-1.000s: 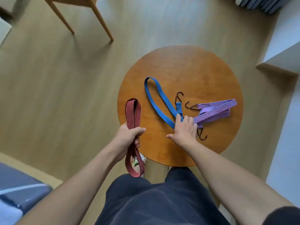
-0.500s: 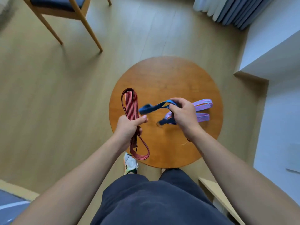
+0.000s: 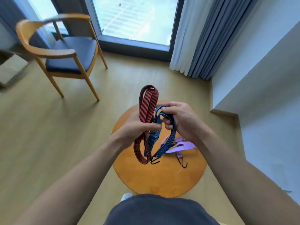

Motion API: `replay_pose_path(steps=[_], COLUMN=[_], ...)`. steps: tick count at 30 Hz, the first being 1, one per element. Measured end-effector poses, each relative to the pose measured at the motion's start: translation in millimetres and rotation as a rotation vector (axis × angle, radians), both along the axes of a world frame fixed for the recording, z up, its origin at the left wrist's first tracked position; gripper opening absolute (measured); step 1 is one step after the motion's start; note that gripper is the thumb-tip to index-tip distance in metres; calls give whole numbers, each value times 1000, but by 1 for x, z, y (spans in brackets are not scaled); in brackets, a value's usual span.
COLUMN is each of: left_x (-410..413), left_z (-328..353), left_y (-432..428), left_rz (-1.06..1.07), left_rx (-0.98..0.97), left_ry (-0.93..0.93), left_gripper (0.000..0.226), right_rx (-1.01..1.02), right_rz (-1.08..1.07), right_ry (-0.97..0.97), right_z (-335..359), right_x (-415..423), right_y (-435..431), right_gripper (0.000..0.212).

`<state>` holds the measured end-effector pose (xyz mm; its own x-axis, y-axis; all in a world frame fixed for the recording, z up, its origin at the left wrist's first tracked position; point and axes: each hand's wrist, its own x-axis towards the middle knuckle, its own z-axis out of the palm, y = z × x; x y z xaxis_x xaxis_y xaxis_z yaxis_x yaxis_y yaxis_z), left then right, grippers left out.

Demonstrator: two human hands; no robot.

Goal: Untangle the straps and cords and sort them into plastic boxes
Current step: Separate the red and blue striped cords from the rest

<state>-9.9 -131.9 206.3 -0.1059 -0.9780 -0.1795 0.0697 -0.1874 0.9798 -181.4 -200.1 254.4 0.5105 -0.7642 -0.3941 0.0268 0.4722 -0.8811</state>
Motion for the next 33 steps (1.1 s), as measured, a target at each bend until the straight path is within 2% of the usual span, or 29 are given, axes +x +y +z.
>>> replay_pose_path(steps=[2, 6, 9, 13, 16, 19, 22, 27, 30, 33], left_x=[0, 2, -2, -22, -39, -53, -75, -134, -171, -212], left_z=[13, 46, 77, 106, 117, 118, 106, 72, 51, 40], left_y=[-4, -16, -20, -10, -1, 6, 15, 58, 99, 150], left_rz=[-22, 110, 111, 12, -92, -279, -400, -559, -670, -801], left_rx=[-18, -27, -112, -212, -248, -221, -130, -7, 43, 68], left_ry=[-36, -42, -29, -22, 3, -36, -8, -14, -59, -101], left_gripper=[21, 27, 23, 16, 22, 28, 46, 68, 61, 49], right_rx=[-68, -332, -515, -489, -485, -408, -270, -139, -95, -54], right_rz=[-14, 4, 114, 70, -126, -324, -590, -1002, -1246, -1401], right_ry=[20, 153, 227, 145, 126, 179, 132, 196, 212, 163], right_z=[14, 33, 37, 37, 30, 21, 13, 5, 4, 3], right_x=[-4, -19, -31, -30, -35, -56, -86, -135, -165, -194], right_y=[1, 7, 20, 51, 81, 120, 168, 254, 309, 374], right_gripper=[20, 19, 33, 31, 21, 32, 19, 38, 43, 46])
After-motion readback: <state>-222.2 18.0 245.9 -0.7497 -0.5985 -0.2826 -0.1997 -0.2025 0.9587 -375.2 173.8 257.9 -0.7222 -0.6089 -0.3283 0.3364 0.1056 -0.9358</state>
